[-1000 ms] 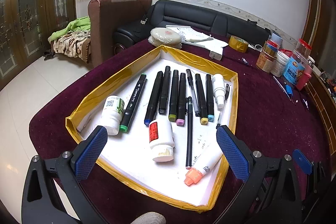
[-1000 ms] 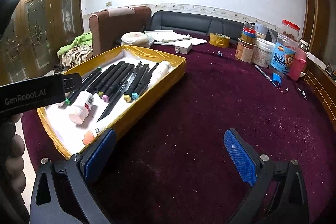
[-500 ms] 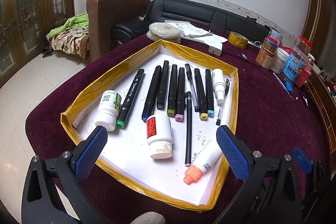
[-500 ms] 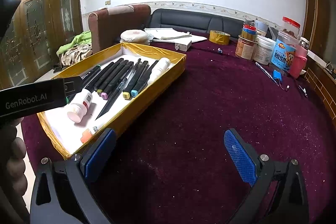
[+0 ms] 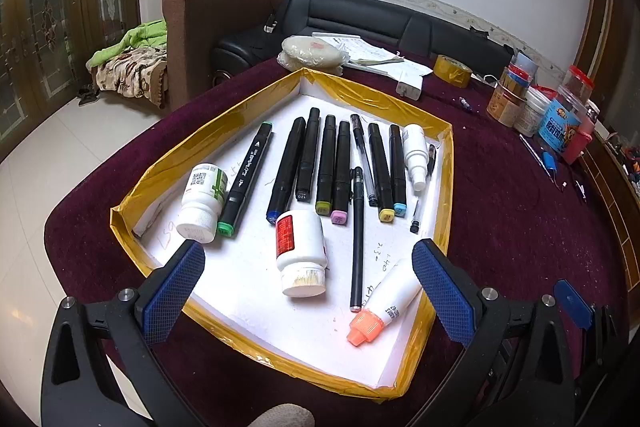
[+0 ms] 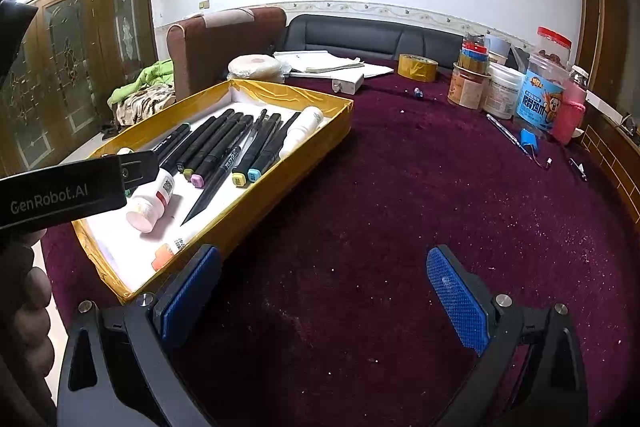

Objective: Organize rigid objects

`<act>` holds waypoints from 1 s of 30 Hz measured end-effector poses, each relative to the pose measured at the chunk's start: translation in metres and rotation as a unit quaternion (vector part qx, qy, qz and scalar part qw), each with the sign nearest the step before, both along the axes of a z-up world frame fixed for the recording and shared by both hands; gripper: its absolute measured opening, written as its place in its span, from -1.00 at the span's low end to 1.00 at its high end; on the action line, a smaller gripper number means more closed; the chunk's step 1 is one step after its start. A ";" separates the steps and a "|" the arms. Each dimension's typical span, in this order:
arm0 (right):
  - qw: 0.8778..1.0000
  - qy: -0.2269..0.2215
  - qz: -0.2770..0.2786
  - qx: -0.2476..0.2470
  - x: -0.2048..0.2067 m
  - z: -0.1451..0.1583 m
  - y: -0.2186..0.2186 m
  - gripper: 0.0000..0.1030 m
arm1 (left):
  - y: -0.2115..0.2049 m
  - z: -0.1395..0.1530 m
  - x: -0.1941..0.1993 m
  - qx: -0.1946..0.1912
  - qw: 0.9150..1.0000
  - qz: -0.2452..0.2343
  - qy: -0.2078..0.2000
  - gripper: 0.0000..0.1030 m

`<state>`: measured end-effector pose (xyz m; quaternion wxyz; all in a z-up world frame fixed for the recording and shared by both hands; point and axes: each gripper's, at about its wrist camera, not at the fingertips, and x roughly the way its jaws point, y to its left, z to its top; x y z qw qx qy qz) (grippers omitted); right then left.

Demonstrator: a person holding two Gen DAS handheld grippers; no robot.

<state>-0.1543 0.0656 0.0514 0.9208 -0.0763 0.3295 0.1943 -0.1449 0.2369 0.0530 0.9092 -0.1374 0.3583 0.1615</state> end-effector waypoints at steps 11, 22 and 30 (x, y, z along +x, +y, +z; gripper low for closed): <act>1.000 0.005 0.000 0.001 0.002 -0.001 -0.001 0.97 | 0.001 -0.003 0.001 -0.003 1.000 -0.002 0.003 1.00; 1.000 0.005 0.001 0.002 0.002 -0.001 -0.001 0.97 | 0.002 -0.002 0.001 -0.014 1.000 -0.013 -0.004 1.00; 1.000 0.011 0.001 0.009 0.006 0.000 -0.007 0.97 | -0.003 0.000 0.005 -0.042 0.998 -0.050 0.005 1.00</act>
